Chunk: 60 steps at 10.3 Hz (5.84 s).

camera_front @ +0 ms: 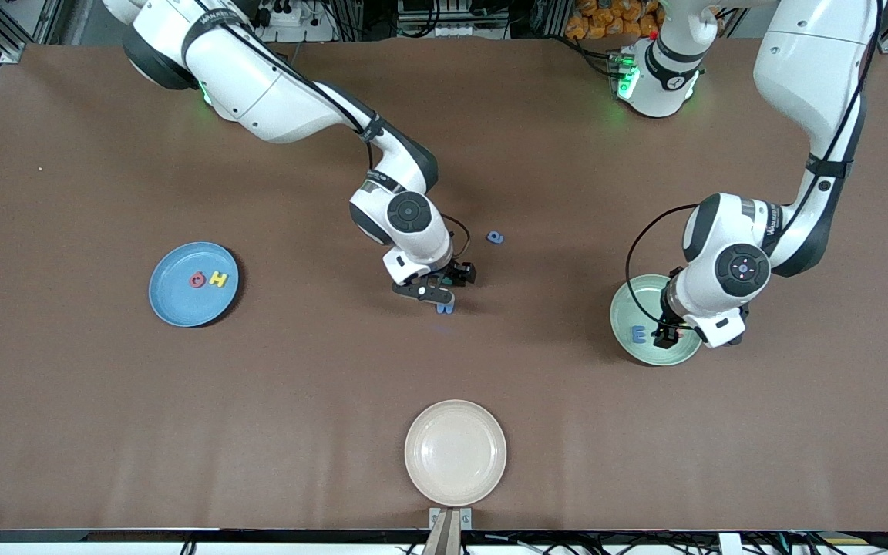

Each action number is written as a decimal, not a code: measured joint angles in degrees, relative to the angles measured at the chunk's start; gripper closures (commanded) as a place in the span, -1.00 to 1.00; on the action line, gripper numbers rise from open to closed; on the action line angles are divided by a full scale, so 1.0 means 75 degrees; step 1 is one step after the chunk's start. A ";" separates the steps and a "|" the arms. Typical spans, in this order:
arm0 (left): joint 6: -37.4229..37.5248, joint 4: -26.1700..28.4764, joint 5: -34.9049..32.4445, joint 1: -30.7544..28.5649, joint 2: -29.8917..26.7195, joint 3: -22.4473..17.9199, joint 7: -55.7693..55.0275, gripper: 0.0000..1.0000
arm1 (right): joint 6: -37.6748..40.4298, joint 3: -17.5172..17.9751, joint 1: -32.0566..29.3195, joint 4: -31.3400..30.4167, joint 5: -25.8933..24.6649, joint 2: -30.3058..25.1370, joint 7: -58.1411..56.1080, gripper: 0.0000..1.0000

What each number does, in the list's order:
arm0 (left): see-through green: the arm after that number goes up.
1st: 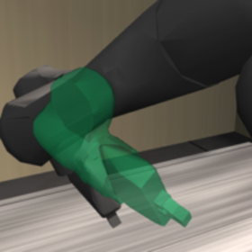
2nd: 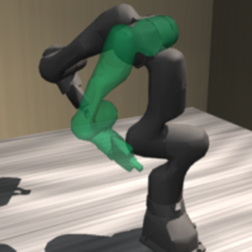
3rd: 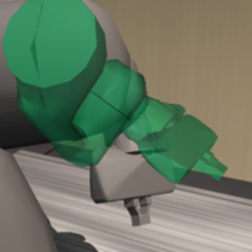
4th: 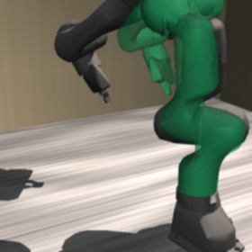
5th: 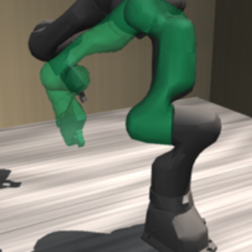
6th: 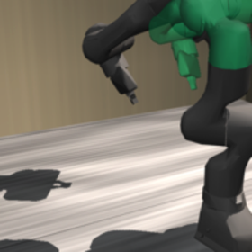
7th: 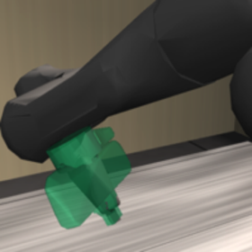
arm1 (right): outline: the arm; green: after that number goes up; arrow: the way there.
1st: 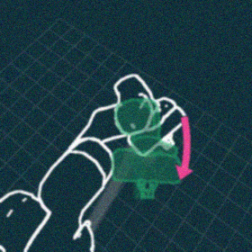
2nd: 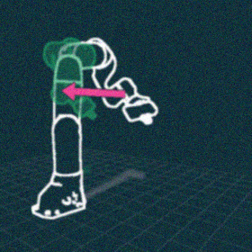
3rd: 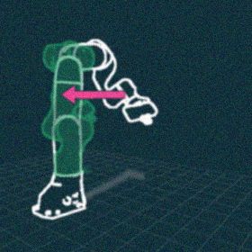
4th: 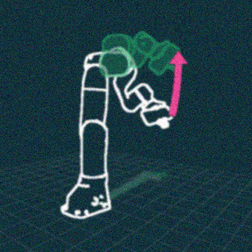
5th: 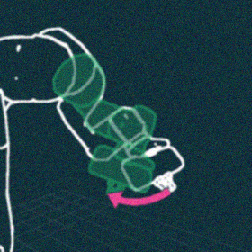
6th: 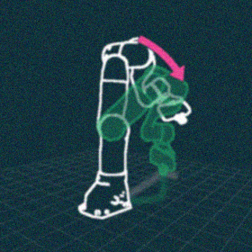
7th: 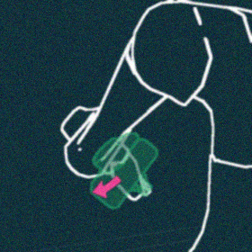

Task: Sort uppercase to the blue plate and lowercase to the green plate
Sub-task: 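Release w on the green plate while the right gripper lowers over R, then close the right gripper on the teal R, then carry R to the blue plate while the left gripper grasps blue a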

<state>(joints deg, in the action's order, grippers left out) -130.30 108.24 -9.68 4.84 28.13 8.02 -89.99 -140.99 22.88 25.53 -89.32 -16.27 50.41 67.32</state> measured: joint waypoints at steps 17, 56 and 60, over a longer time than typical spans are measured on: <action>0.0001 0.0009 0.0000 0.0178 0.0003 0.0009 0.0000 -1.00 | 0.1357 0.0088 0.0036 0.0777 -0.0412 0.0073 0.0062 -0.25; -0.2039 0.1171 0.0000 0.3453 0.0575 0.1163 -0.5032 -1.00 | 0.3856 -0.4154 -0.1466 -0.2842 0.0061 -0.3549 -1.1260 0.25; -0.2254 0.1290 -0.0024 0.3562 0.0615 0.1122 -0.5032 -1.00 | 0.2316 -0.4834 -0.1663 -0.3581 0.0061 -0.3437 -1.2862 -0.19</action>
<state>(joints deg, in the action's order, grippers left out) -147.20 117.91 -9.86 31.55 32.74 16.43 -127.74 -123.62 -13.37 13.06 -116.17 -15.82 24.63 -29.15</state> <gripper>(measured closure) 0.000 0.590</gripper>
